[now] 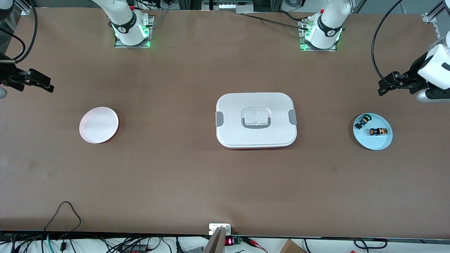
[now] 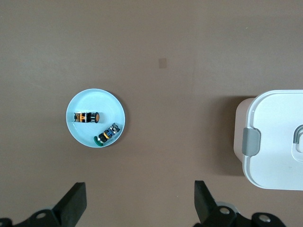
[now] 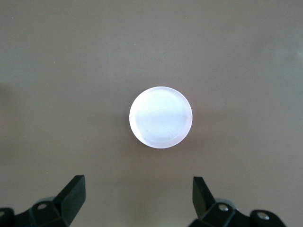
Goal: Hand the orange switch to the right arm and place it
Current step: 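Move the left gripper toward the light-blue dish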
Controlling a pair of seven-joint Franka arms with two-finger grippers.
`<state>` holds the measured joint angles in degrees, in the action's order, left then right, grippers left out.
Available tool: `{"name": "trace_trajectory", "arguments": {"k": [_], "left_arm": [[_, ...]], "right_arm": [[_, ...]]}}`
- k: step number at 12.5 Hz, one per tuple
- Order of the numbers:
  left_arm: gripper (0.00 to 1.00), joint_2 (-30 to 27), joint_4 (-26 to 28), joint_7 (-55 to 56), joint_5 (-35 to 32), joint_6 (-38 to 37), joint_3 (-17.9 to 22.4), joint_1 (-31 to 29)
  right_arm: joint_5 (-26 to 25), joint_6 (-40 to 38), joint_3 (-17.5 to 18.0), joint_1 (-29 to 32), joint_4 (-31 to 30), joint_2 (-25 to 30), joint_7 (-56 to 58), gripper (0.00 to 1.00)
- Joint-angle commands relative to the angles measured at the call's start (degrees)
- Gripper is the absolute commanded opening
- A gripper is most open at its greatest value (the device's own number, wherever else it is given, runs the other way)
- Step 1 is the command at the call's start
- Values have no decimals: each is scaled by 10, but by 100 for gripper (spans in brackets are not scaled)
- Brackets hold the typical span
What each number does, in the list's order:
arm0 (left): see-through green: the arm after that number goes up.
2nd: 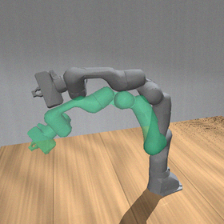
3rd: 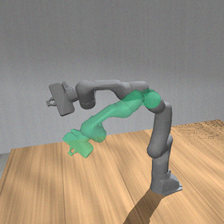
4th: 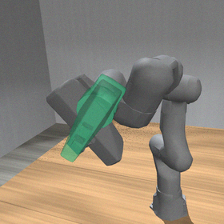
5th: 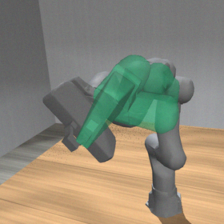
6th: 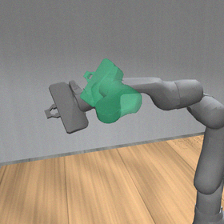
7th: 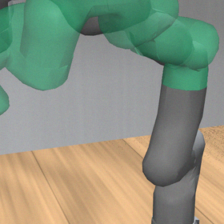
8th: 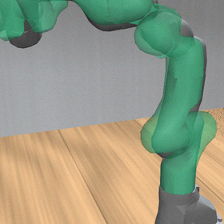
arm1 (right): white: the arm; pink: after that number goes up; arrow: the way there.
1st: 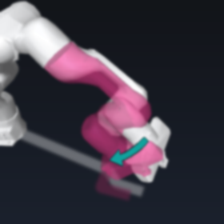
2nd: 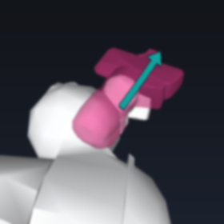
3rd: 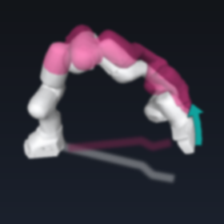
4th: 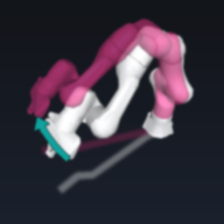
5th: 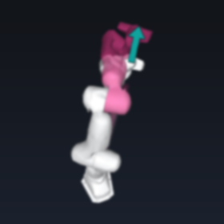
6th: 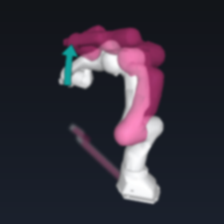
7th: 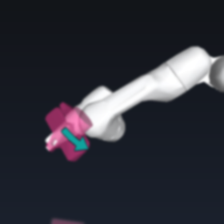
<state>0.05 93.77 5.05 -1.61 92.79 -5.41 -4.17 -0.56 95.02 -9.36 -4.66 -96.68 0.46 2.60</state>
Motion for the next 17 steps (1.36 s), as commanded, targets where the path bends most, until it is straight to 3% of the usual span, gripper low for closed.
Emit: {"name": "trace_trajectory", "arguments": {"k": [1,7,12,17], "left_arm": [[100,13,-21,-13,-3,-13,1,-2],[100,26,-33,-29,-9,-15,1,0],[100,29,-22,-31,-10,-60,2,-5],[100,66,-20,-30,-13,-64,4,-14]], "right_arm": [[-6,-5,-3,-3,11,-5,5,100],[-7,-4,-3,-3,11,-5,6,100],[-7,-4,-2,-3,11,-5,6,100],[-7,-5,-2,-4,17,-5,6,100]]}}
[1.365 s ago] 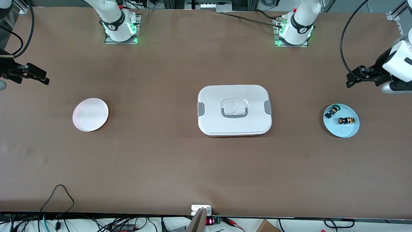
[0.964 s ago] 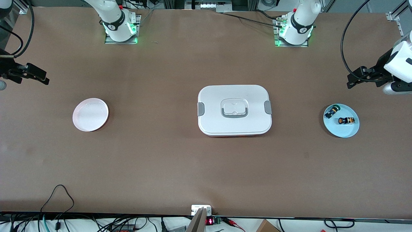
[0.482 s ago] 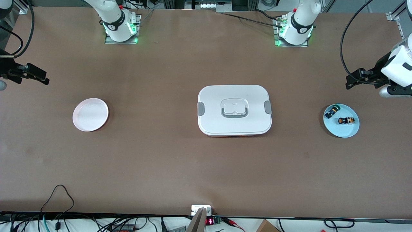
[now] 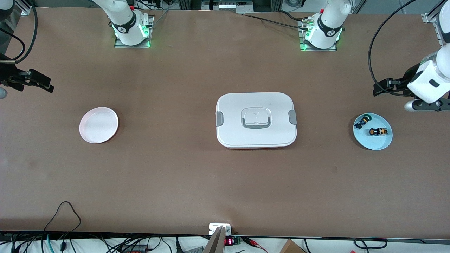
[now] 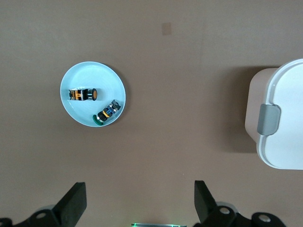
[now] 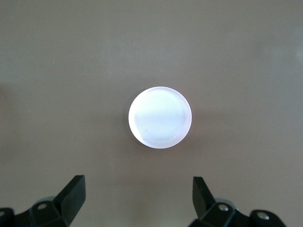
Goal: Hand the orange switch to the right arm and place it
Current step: 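Lower the left gripper over the orange-and-black switch in the dish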
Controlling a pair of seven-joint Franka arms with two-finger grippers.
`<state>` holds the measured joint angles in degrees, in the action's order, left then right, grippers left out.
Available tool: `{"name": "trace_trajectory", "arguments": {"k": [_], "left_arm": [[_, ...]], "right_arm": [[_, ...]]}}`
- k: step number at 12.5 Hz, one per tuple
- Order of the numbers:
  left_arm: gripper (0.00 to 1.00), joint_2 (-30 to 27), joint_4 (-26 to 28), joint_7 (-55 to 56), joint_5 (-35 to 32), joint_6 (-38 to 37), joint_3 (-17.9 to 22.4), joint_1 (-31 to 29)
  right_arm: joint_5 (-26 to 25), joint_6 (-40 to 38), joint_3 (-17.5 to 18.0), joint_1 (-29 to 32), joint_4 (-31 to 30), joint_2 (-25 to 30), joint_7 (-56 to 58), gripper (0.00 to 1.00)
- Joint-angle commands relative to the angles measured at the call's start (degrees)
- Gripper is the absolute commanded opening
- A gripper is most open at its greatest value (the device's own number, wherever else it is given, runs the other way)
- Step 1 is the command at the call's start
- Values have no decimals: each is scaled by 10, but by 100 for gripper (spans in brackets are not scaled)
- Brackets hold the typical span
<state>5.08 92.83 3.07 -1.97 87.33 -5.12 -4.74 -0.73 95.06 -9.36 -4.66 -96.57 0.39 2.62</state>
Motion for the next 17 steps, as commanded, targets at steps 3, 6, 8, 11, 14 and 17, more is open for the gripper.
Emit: {"name": "trace_trajectory", "arguments": {"k": [3,6,8,11,14,17], "left_arm": [[100,60,-11,-12,-14,25,4,-52],[100,107,-8,-12,-46,73,5,-69],[100,128,35,-17,-62,147,4,-90],[100,129,140,-61,-71,293,4,-122],[100,148,202,-94,-71,405,4,-146],[100,190,203,-144,-71,450,4,-175]], "right_arm": [[-5,-5,-2,-3,18,-5,5,100],[-4,-3,-2,-3,18,-5,5,100],[-3,-2,-2,-3,18,-5,5,100],[-3,-1,-2,-3,19,-4,5,100],[-4,-7,-1,-3,19,1,5,100],[-5,-7,-2,-3,24,-1,5,100]]}}
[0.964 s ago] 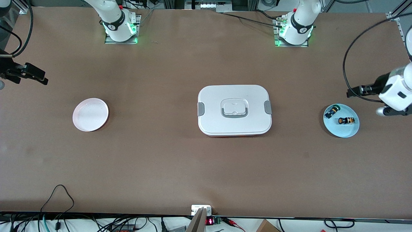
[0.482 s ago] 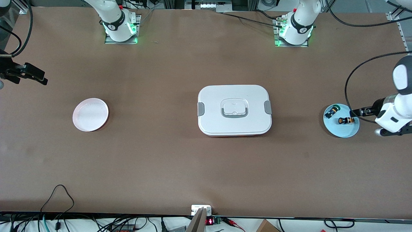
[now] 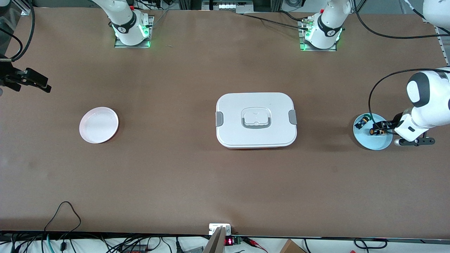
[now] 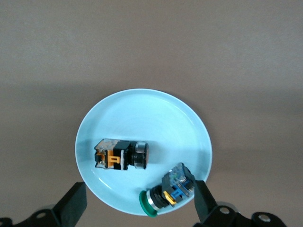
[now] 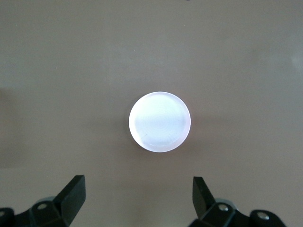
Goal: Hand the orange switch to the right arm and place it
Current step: 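Lower the left gripper over the orange-and-black switch in the dish, then close the left gripper on the orange-and-black switch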
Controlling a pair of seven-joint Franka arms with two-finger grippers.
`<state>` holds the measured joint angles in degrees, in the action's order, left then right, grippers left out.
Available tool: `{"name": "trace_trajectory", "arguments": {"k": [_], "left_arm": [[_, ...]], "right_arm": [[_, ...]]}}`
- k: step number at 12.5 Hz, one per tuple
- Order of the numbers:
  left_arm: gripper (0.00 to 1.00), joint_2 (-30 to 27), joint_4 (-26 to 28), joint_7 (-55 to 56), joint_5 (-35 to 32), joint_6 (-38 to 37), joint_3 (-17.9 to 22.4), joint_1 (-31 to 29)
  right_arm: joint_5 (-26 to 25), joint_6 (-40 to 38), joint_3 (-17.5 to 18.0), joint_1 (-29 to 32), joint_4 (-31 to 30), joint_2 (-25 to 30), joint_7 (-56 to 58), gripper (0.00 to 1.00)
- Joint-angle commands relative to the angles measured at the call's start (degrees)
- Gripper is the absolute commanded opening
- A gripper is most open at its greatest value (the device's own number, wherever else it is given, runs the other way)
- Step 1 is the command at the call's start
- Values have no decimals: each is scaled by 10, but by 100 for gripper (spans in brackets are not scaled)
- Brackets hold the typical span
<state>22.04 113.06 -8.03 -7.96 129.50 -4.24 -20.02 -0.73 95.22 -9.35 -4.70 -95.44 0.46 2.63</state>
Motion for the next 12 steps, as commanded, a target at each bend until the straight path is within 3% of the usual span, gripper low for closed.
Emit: {"name": "trace_trajectory", "arguments": {"k": [1,4,12], "left_arm": [[100,38,1,-42,-11,43,-5,-28],[100,71,1,-49,-11,84,-5,-43],[100,82,14,-68,-11,110,-5,-45]], "right_arm": [[-5,-8,-2,-2,14,-3,5,100],[-4,-4,-2,-2,15,-12,4,100],[-4,-7,-3,1,15,-27,5,100]]}}
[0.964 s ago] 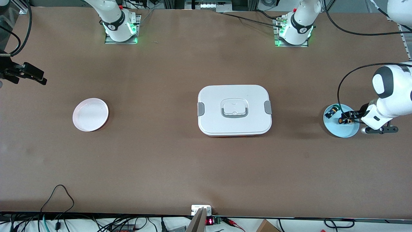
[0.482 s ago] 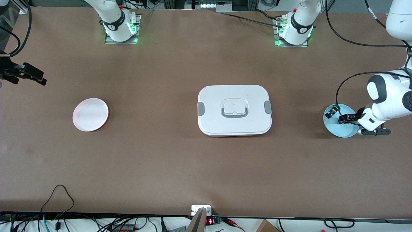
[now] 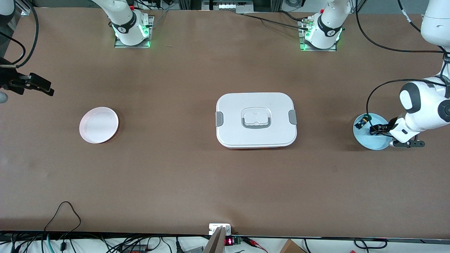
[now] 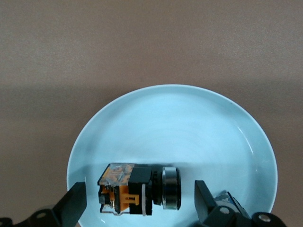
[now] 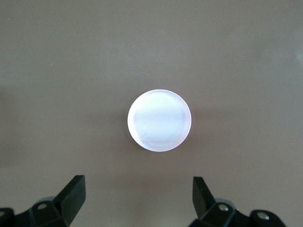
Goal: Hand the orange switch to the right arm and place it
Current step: 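Close the left gripper on the orange-and-black switch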
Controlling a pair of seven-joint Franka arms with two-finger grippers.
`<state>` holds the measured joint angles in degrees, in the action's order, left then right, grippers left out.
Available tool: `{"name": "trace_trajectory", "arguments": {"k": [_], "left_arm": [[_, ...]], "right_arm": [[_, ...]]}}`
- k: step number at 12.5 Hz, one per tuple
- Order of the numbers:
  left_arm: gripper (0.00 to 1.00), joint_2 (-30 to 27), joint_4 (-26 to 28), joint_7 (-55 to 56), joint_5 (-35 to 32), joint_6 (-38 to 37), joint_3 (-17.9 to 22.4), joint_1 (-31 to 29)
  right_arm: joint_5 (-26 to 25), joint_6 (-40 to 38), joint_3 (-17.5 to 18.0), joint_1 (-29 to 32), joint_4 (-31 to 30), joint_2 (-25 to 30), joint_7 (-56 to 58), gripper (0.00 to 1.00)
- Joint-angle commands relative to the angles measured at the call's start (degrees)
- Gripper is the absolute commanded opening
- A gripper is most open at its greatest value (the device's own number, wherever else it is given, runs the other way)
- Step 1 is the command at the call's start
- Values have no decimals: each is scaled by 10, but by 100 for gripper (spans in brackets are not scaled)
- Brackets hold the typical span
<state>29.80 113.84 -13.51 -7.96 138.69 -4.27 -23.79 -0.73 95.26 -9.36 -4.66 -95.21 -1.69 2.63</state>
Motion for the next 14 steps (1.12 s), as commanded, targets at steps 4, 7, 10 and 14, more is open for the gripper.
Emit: {"name": "trace_trajectory", "arguments": {"k": [4,7,10,14], "left_arm": [[100,11,6,-20,-11,29,-5,-6],[100,18,5,-32,-11,30,-5,-7],[83,17,5,-45,-11,30,-5,-8],[25,17,2,-88,-11,21,-5,-18]], "right_arm": [[-1,-3,-6,4,13,-5,4,100],[-5,-3,-5,0,21,-4,-3,100],[1,-8,-7,10,24,-4,5,100],[6,-7,-14,25,25,-2,41,100]]}}
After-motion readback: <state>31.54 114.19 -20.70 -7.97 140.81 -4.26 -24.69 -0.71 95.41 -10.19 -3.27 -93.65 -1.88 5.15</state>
